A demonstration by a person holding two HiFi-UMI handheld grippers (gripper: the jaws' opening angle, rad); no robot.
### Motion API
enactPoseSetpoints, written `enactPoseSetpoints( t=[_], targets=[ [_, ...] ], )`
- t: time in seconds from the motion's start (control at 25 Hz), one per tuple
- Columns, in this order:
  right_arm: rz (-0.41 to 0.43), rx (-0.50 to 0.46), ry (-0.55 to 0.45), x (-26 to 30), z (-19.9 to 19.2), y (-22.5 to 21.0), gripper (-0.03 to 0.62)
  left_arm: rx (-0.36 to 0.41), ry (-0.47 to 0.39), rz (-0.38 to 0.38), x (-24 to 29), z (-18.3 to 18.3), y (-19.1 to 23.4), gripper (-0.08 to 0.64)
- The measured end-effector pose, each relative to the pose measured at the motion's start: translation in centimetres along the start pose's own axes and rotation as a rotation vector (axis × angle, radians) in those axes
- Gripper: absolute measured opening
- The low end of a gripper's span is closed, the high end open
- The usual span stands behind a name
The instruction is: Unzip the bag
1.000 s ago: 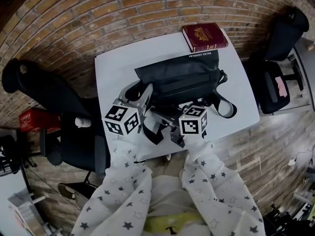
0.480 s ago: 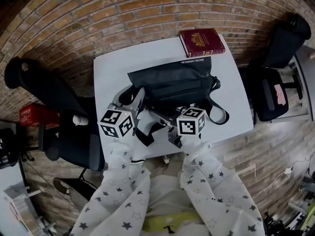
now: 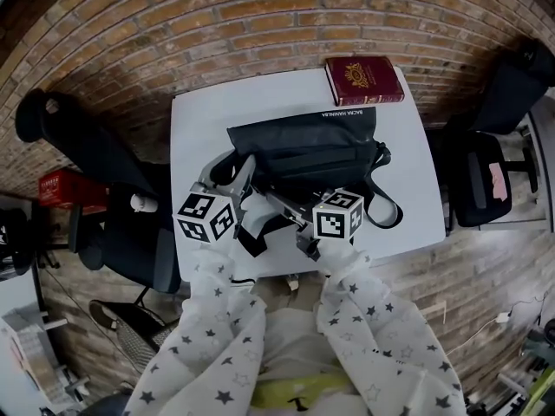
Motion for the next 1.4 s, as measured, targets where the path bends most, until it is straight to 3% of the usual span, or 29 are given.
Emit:
enactPoseSetpoints(
  t=[0.72,1.4],
  targets=[
    [-0.026,-0.056,0.013,-1.4,0.9,-1.0,0.015,0.009,-0.020,0.064,-0.1,-0.1,-0.2,0.110],
    [-0.117,-0.061,-0.076,-5.4,3.1,-3.0,0.015,0.004,-0.035,0.123,-0.3,-0.2,-0.1,0.112]
  ],
)
Point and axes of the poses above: the fingertips, and each gripper's own axes: x forward along the fingers, y to its left, z out of its top, the point moved 2 cm from there along -x, backward along the fingers
